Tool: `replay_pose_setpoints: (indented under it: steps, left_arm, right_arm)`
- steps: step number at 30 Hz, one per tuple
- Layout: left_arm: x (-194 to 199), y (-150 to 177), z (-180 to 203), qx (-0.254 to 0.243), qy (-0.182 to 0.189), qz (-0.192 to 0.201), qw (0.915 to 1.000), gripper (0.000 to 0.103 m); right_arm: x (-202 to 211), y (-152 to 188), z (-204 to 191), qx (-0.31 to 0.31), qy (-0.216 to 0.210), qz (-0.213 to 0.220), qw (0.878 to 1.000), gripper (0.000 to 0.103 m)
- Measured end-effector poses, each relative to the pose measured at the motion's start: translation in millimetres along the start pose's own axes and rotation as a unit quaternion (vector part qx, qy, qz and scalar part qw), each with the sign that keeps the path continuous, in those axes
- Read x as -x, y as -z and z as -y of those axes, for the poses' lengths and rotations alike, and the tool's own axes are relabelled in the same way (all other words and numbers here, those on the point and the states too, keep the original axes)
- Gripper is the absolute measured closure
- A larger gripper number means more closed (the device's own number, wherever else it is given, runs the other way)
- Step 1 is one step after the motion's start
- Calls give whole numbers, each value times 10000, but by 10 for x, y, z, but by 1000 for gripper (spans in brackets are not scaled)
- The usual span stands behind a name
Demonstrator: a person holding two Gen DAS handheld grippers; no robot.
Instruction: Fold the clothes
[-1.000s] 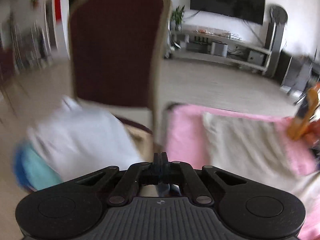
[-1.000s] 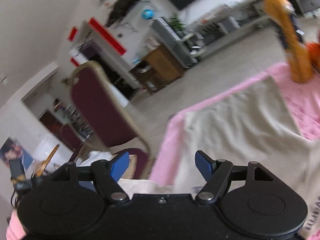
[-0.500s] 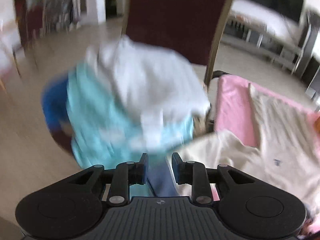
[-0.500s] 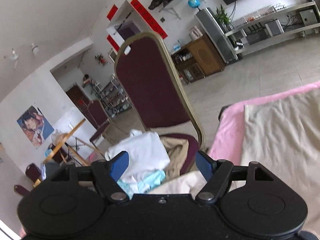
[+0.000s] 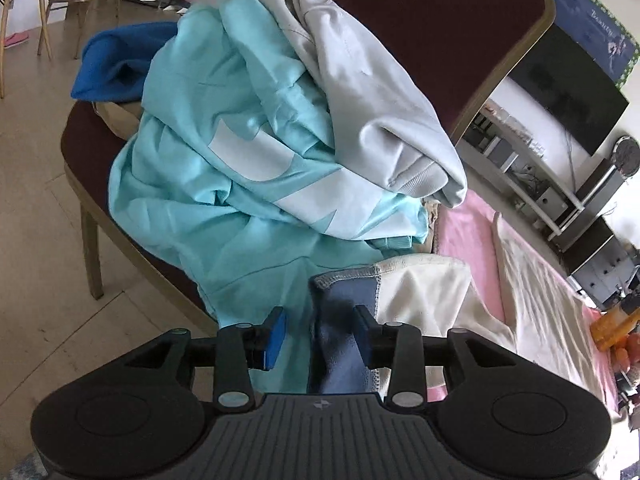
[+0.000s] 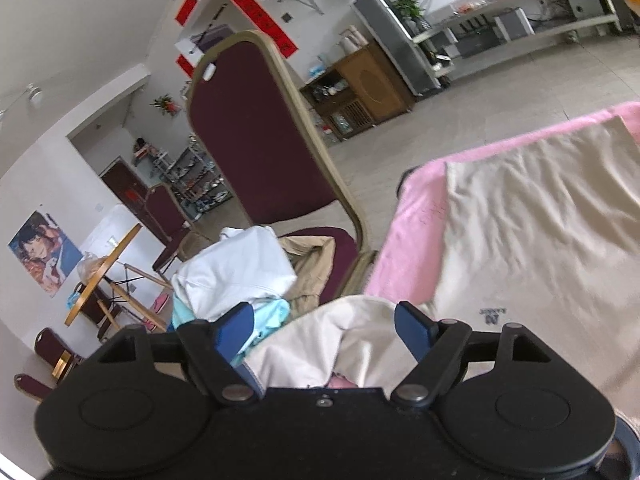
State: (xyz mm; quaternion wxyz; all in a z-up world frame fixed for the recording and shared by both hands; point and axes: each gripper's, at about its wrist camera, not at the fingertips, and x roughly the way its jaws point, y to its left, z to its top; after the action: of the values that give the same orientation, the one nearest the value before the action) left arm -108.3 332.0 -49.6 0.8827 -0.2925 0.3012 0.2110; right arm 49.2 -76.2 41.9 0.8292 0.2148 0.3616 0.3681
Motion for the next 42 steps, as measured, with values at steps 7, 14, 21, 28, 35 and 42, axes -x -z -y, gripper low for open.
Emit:
replay_pose_setpoints:
  steps: [7, 14, 21, 28, 35, 42]
  left_arm:
    - [67, -84, 220, -888, 26, 164, 9959, 98]
    - [248, -68, 712, -2387, -697, 372, 9679, 101]
    - [798, -83, 1832, -5392, -1415, 1918, 8077, 100]
    - [423, -476, 2347, -6774, -2259, 2128, 6669, 100]
    - [-723, -840, 2095, -6525, -3102, 868, 6860, 89]
    - [-1102, -1270, 1623, -4931, -4016, 106, 7717, 79]
  right_arm:
    - [-55, 38, 82, -87, 130, -97, 9998, 26]
    - [19, 17, 175, -212, 120, -40, 9997, 26]
    - [148, -51, 348, -436, 157, 95, 9989, 26]
    - [119, -78, 384, -538, 104, 116, 9984, 26]
    - [-25, -68, 344, -465, 107, -45, 9989, 26]
    - [182, -135, 407, -491, 118, 161, 9986, 25]
